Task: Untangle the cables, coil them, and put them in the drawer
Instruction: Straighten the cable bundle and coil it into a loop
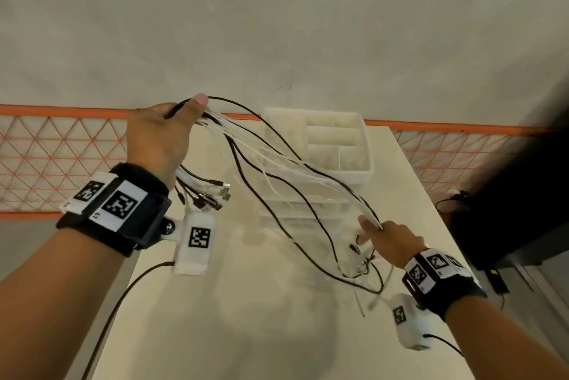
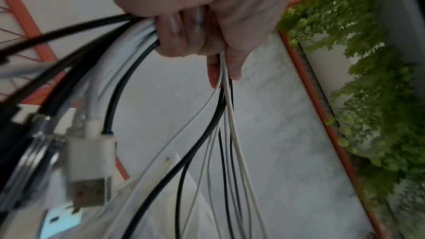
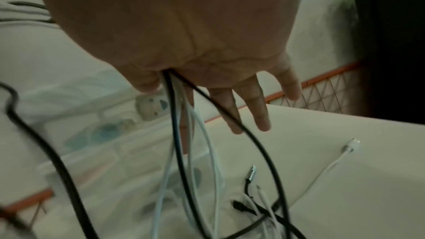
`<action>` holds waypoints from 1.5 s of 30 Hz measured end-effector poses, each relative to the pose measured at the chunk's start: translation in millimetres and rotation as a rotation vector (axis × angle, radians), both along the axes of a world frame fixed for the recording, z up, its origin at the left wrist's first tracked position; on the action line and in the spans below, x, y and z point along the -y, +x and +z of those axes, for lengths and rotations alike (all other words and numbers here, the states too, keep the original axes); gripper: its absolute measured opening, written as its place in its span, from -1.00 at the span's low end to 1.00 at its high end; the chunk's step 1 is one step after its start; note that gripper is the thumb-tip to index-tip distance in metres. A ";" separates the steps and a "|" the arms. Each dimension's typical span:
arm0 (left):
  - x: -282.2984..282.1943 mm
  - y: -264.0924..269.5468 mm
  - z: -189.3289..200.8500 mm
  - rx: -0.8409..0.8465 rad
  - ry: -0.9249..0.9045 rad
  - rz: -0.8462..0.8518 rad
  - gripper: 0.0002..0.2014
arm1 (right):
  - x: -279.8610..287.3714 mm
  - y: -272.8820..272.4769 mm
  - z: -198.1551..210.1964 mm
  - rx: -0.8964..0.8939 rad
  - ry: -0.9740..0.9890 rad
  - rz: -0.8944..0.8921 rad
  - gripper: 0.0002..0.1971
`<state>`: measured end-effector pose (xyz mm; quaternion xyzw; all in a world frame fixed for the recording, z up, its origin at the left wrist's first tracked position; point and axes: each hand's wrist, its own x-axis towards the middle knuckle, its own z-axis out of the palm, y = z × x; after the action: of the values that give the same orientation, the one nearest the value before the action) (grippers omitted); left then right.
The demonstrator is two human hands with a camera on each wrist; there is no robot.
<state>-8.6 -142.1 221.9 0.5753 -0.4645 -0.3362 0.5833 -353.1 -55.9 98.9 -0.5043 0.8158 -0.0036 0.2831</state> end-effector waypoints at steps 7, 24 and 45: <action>-2.0 4.2 -51.2 0.276 0.135 0.111 -0.42 | 5.4 3.2 34.2 0.776 -0.787 -0.397 -0.62; -1.8 2.9 -22.6 -0.005 -0.037 0.085 -0.58 | -1.4 2.8 -20.0 0.008 0.009 0.087 -0.22; -35.0 -20.7 0.7 0.113 -0.022 -0.381 -0.48 | 10.8 113.0 114.6 0.440 -0.677 0.476 0.20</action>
<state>-29.3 -107.1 222.6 0.4886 -0.6005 -0.4025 0.4885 -240.2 -66.7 213.5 -0.7286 0.5509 -0.3114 0.2620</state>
